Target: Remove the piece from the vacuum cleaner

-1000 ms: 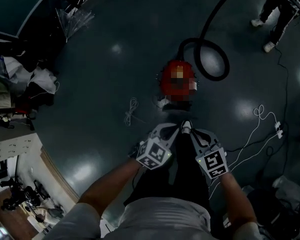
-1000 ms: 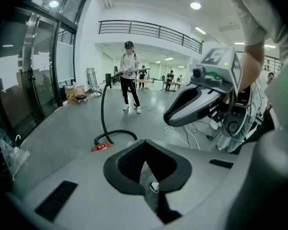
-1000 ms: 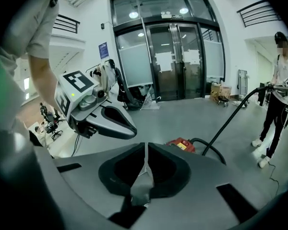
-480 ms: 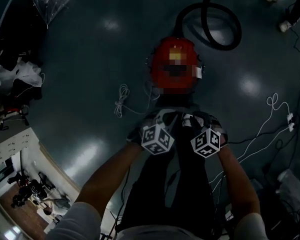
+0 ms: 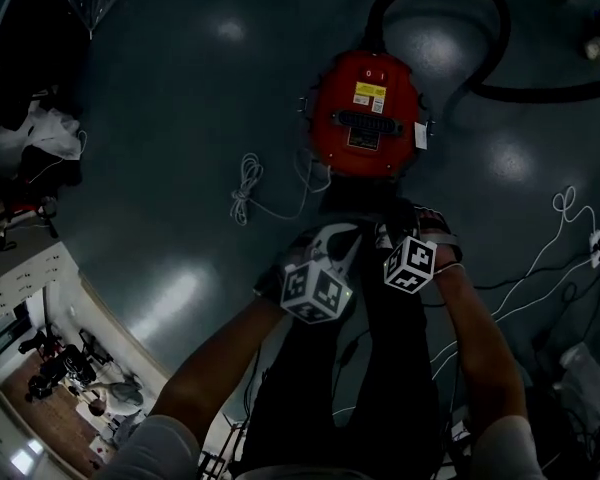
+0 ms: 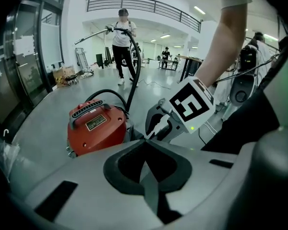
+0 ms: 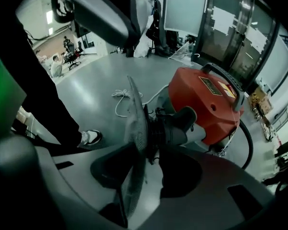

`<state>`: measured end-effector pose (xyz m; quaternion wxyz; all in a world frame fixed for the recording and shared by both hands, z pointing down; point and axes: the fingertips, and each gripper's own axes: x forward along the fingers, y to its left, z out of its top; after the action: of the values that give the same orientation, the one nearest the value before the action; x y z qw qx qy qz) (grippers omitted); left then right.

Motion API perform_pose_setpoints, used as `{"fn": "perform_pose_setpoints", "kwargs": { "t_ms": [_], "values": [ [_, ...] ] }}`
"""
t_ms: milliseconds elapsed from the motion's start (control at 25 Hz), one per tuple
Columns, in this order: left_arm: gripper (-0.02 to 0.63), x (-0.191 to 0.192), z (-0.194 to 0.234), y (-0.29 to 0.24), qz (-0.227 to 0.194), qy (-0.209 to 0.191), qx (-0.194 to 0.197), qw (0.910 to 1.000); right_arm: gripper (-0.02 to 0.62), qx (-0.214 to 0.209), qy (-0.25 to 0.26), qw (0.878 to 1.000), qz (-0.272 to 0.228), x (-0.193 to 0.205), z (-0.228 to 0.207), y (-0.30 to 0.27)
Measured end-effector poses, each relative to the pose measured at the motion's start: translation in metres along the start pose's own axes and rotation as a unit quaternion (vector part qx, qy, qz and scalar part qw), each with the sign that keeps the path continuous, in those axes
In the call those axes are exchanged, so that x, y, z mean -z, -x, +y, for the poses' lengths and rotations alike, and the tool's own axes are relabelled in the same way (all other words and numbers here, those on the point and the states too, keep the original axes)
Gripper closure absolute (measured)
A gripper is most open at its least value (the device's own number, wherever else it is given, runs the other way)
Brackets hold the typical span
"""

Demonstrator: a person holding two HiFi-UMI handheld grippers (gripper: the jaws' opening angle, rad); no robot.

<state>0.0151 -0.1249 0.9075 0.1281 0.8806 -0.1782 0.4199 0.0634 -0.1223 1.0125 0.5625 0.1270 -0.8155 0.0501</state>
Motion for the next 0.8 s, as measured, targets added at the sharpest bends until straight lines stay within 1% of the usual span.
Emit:
{"fn": "perform_pose_setpoints", "kwargs": {
  "t_ms": [80, 240, 280, 400, 560, 720, 800],
  "values": [
    [0.600, 0.002, 0.003, 0.001, -0.001, 0.004, -0.003, 1.0000, 0.446, 0.005, 0.022, 1.000, 0.011, 0.004, 0.001, -0.007],
    [0.600, 0.004, 0.008, 0.007, -0.008, 0.019, -0.007, 0.9998, 0.540, 0.001, 0.049, 0.999, 0.017, 0.002, 0.010, -0.007],
    [0.600, 0.003, 0.008, 0.009, -0.010, 0.024, -0.007, 0.9996, 0.548, -0.002, 0.054, 0.998, 0.016, 0.002, 0.012, -0.006],
    [0.600, -0.002, 0.005, 0.011, -0.019, 0.030, -0.006, 0.9994, 0.554, -0.013, 0.062, 0.998, 0.018, 0.003, 0.020, -0.005],
    [0.600, -0.009, 0.001, 0.016, -0.030, 0.029, -0.002, 0.9991, 0.555, -0.028, 0.050, 0.998, 0.016, 0.000, 0.026, -0.002],
    [0.600, -0.012, -0.002, 0.021, -0.038, 0.032, -0.004, 0.9988, 0.555, -0.053, 0.065, 0.996, 0.013, -0.001, 0.051, 0.001],
    [0.600, -0.013, -0.005, 0.025, -0.041, 0.033, -0.004, 0.9986, 0.555, -0.052, 0.050, 0.997, 0.008, -0.002, 0.059, 0.006]
  ]
}}
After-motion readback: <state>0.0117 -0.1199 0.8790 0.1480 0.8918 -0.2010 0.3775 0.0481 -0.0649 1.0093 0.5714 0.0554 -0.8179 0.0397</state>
